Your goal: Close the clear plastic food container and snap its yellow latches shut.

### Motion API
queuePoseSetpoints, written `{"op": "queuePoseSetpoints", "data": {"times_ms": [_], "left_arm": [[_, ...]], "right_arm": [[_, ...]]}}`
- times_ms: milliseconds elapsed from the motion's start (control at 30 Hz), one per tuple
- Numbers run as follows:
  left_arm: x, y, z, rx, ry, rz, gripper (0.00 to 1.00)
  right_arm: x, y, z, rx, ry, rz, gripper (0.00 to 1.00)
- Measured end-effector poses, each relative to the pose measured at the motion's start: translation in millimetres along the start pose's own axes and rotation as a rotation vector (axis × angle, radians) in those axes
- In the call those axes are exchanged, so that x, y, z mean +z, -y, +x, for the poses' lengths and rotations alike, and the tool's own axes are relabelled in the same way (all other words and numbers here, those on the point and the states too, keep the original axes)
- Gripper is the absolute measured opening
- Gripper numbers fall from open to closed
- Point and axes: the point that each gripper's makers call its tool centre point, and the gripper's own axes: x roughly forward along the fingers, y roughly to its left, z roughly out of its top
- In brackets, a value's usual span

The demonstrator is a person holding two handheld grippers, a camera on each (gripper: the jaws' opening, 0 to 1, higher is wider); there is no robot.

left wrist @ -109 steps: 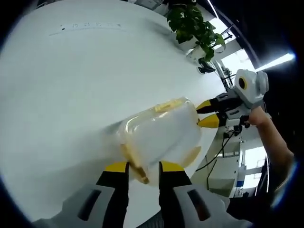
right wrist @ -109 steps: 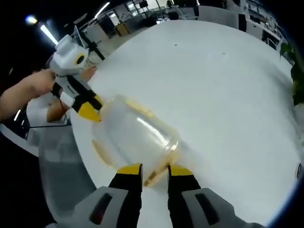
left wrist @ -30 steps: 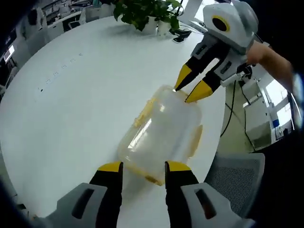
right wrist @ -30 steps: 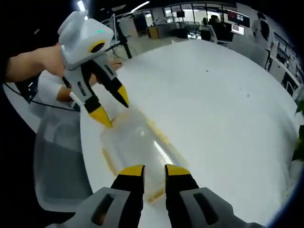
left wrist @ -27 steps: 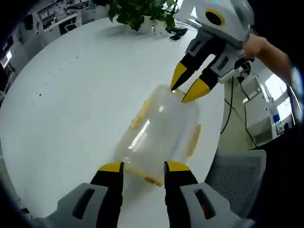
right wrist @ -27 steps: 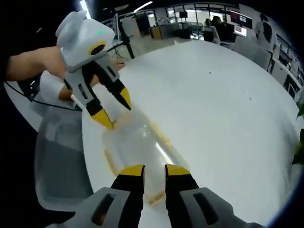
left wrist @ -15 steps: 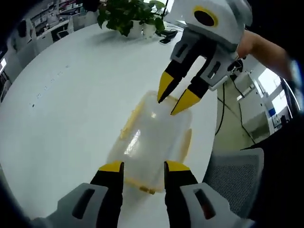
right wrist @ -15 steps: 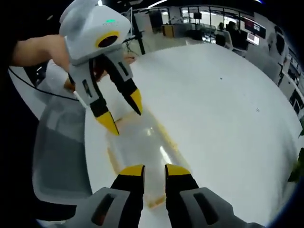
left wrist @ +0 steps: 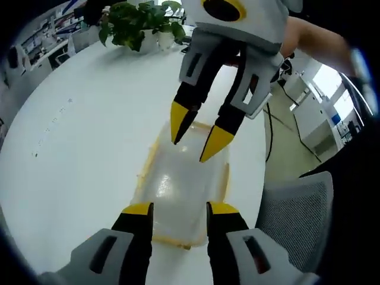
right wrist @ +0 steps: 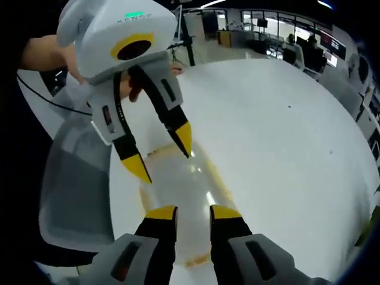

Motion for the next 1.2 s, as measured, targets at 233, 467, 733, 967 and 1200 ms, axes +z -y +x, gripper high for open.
{"op": "queuePoseSetpoints", "data": {"times_ms": [233, 467, 733, 967, 1200], "left_arm": [[4.2, 8.0, 4.6, -0.016, 0.003, 0.029, 0.34], [6.5, 13.0, 11.5, -0.018, -0.002, 0.049, 0.32], [6.7, 15.2, 16.6, -0.019, -0.006, 0.054, 0.32], [5.0, 22.6, 16.5, -0.026, -0.009, 0.072, 0.38], [1.8, 25.9, 18.0, 0.004, -0.031, 0.148, 0.41]], "right_arm": [[-4.0, -3.3, 8.8, 0.016, -0.044, -0.069, 0.19], [1.9, -0.9, 16.1, 0.010, -0.053, -0.090, 0.19], [4.8, 0.9, 20.3, -0.001, -0.056, -0.100, 0.19], [9.2, 10.1, 19.6, -0.032, -0.039, -0.100, 0.21], [8.2, 19.1, 19.6, -0.033, -0.040, -0.076, 0.25]]}}
